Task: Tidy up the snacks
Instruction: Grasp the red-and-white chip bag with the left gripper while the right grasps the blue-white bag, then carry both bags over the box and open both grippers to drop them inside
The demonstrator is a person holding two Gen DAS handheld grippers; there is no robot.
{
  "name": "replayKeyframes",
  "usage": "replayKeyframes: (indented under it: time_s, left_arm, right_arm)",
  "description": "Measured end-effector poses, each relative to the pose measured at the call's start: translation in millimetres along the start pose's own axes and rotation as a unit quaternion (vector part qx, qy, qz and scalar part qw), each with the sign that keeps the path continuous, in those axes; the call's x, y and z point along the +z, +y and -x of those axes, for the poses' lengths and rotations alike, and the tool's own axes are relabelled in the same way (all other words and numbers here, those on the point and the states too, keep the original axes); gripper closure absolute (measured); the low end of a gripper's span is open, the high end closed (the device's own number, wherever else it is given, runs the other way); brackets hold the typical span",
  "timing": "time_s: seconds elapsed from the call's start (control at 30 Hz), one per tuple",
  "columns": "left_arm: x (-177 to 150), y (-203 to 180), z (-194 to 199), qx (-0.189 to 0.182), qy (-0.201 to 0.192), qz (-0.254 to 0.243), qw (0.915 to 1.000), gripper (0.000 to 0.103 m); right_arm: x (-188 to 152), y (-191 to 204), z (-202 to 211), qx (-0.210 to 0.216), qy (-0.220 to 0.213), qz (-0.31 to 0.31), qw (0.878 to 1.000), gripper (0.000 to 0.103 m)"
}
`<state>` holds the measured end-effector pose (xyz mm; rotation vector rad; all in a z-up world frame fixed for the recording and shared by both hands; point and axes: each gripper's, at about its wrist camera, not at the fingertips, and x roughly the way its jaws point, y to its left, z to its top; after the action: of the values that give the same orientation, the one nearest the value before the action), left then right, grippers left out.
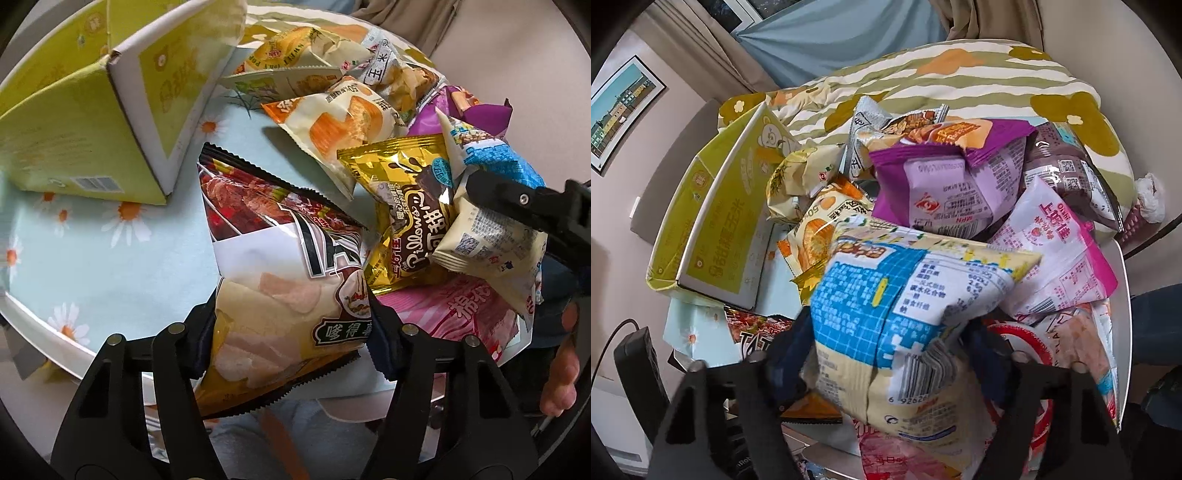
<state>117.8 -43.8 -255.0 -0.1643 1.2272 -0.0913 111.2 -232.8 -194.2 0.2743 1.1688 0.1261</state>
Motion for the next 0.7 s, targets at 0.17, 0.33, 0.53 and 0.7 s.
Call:
replayKeyframes:
  time_s: [0.17,0.33,0.53,0.7]
  left_arm:
    - [-1,0,10,0.008,-0.008,-0.006,0.9999,0.039]
    - [3,-3,29,0.017,-0.023,-0.009,0.9996,0.039]
    - [6,-5,64,0.024,-0.051,-0.009,0.9984,0.039]
    - [16,-6,91,0.029,-0.077,-0.008,0.9966,0.039]
  right_arm:
    - [-1,2,6,-0.007,-0.005,0.008,1.0,0.047]
    - [-3,4,13,-0.01,-0.009,0.011,1.0,0.056]
    - [-5,11,29,-0.011,-0.02,0.03,0.999,0.059]
    - [2,19,48,-0.001,-0.034,0.043,0.998,0.059]
